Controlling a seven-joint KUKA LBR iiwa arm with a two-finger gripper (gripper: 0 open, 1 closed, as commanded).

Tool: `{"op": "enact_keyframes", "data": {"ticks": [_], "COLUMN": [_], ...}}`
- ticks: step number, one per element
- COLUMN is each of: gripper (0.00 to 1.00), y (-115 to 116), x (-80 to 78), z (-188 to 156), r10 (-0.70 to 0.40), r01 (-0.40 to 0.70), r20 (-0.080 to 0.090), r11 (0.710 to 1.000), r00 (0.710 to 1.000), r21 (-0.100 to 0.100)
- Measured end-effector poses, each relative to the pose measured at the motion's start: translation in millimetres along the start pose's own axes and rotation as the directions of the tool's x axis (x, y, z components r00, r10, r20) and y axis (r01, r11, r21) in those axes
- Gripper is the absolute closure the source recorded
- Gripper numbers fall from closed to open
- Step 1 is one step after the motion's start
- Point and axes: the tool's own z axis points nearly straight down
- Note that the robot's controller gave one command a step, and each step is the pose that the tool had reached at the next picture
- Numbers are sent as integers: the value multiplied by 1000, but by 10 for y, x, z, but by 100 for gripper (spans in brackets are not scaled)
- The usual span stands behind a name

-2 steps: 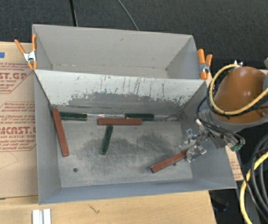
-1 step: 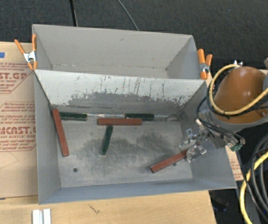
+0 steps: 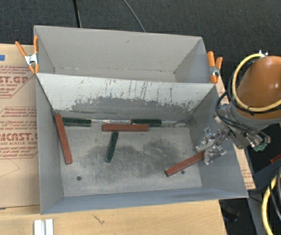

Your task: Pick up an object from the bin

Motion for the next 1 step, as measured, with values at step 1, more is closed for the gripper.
{"op": "enact_keyframes", "data": {"ticks": [1], "gripper": [100], "y": [-1], "x": [-131], "z": [-344], "r10": [31], "r01": [-31], "r20": [8], "r11": [1000], "r00": [999], "r21": [6]}}
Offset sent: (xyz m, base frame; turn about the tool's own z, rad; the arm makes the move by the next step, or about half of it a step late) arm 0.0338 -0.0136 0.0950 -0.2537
